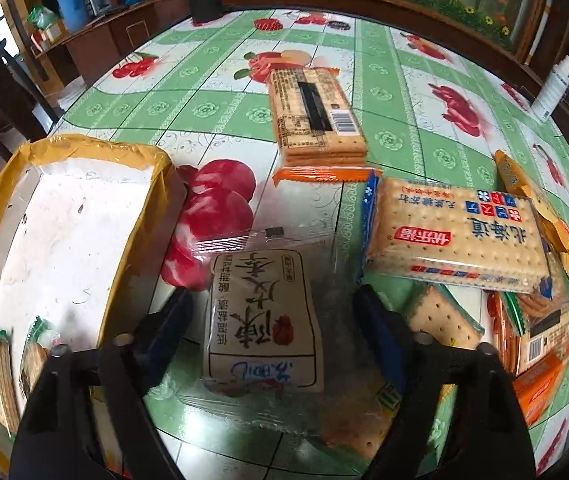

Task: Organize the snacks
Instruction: 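Close the right tool on the dark green pack while the left tool grips the clear bag, then carry the green pack and clear bag over the tray and release both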

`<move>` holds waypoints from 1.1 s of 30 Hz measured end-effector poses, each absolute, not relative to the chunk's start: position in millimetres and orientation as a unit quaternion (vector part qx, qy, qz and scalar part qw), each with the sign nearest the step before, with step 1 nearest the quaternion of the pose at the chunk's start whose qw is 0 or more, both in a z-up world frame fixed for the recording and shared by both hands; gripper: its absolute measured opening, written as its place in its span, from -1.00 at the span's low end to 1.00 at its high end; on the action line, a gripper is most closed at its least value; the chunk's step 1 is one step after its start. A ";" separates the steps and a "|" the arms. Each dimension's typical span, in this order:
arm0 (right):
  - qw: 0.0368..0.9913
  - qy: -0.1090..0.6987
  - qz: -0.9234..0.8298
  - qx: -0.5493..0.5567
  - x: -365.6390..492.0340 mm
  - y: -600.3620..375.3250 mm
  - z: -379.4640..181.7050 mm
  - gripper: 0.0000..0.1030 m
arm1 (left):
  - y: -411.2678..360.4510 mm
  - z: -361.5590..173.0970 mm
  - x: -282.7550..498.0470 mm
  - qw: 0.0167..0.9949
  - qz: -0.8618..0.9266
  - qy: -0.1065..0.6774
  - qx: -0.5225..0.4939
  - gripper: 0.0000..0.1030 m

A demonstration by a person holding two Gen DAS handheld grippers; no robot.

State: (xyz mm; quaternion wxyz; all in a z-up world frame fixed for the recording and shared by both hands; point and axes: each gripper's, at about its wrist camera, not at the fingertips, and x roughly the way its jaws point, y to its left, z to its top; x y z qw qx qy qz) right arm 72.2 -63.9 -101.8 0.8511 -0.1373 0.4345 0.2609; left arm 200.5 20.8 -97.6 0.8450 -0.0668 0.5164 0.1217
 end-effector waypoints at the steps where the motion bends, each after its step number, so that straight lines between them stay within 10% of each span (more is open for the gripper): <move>1: 0.852 0.434 0.259 -0.137 70.6 -65.8 -101.5 -0.02 | 21.1 -95.4 197.7 0.848 0.122 0.512 -0.066 0.28; 33: 0.895 0.377 0.235 -0.030 26.3 -145.9 -43.0 -0.12 | 4.0 -29.2 67.8 0.929 0.066 0.365 -0.017 0.10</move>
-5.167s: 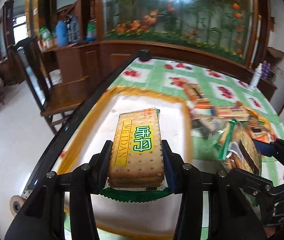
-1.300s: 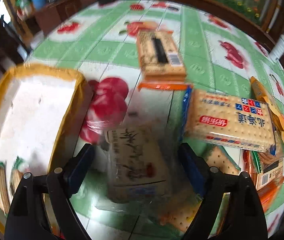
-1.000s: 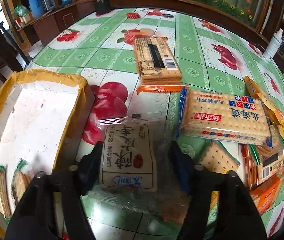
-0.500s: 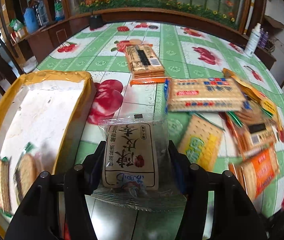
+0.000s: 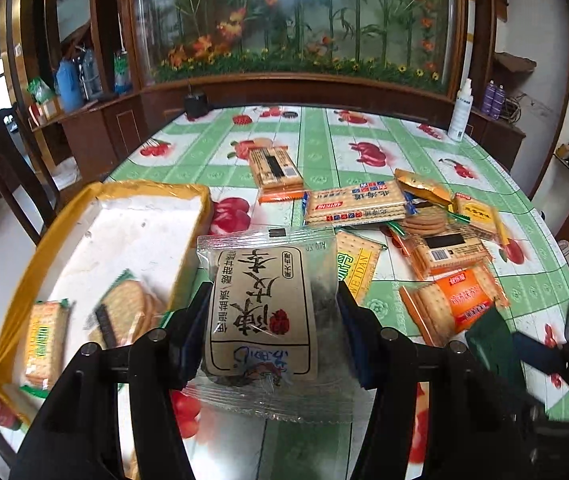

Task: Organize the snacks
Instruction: 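Carry the green pack and clear bag over the tray and release both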

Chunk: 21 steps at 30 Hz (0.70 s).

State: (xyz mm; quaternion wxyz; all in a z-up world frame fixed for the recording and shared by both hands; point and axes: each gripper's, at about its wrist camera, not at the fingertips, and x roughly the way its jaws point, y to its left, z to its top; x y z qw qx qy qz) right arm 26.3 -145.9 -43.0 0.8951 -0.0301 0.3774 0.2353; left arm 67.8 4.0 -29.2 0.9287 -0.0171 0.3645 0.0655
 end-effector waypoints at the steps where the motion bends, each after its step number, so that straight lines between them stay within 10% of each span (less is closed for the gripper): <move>1: 0.897 0.374 0.235 -0.029 24.3 -145.9 -39.7 -0.12 | 6.2 -27.0 63.3 0.930 0.070 0.360 -0.015 0.10; 21: 0.880 0.342 0.323 -0.071 22.3 -38.7 -15.4 -0.12 | 102.4 -23.6 23.8 0.925 0.166 0.339 -0.051 0.10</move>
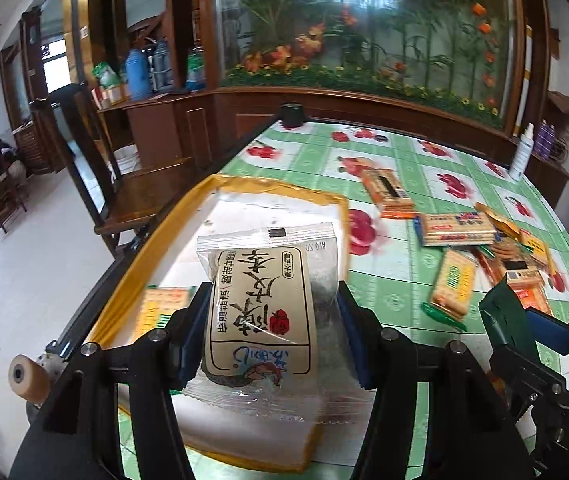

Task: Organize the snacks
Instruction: 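Carry the green pack and clear bag over the tray and release both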

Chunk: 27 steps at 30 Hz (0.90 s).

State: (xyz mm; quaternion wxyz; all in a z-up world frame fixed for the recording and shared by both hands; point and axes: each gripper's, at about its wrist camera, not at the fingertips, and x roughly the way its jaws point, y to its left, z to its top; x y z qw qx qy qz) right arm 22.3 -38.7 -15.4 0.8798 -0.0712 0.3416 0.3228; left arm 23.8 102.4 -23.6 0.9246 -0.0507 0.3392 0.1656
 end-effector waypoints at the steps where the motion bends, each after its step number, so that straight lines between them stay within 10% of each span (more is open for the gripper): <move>1: 0.879 0.341 0.325 -0.073 22.5 -35.0 -15.7 -0.12 | 105.6 -23.8 22.6 0.924 0.169 0.339 -0.052 0.10; 27: 0.847 0.357 0.384 -0.080 107.8 105.3 -29.1 -0.12 | 169.5 -52.8 17.9 0.901 0.220 0.366 -0.079 0.11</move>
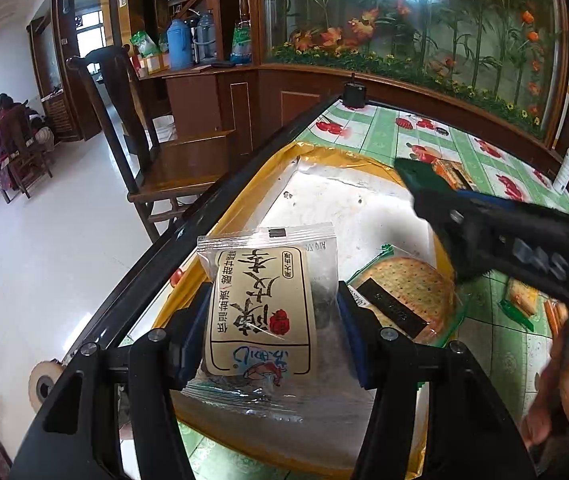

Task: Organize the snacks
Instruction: 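Carry the green pack and clear bag over the tray and release both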

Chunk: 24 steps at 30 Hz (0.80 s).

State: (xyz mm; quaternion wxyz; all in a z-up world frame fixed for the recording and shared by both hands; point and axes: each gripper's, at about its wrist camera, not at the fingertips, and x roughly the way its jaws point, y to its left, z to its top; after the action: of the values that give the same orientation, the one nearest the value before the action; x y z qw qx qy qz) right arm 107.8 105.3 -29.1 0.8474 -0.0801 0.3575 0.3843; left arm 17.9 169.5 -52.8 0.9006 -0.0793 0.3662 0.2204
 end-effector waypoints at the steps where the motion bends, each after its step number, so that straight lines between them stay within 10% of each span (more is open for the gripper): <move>1: 0.846 0.361 0.384 -0.079 113.5 110.3 -32.1 -0.12 | 170.0 -53.2 18.9 0.900 0.220 0.367 -0.079 0.11; 24: 0.839 0.381 0.374 -0.103 148.8 139.2 -59.3 0.02 | 179.3 -71.2 28.5 0.885 0.232 0.396 -0.080 0.14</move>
State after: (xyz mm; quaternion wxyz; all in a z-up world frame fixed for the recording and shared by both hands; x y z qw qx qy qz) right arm 148.8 139.2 -59.3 0.8394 -0.1025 0.3807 0.3742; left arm 28.5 179.3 -71.2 0.8847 -0.0802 0.3965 0.2315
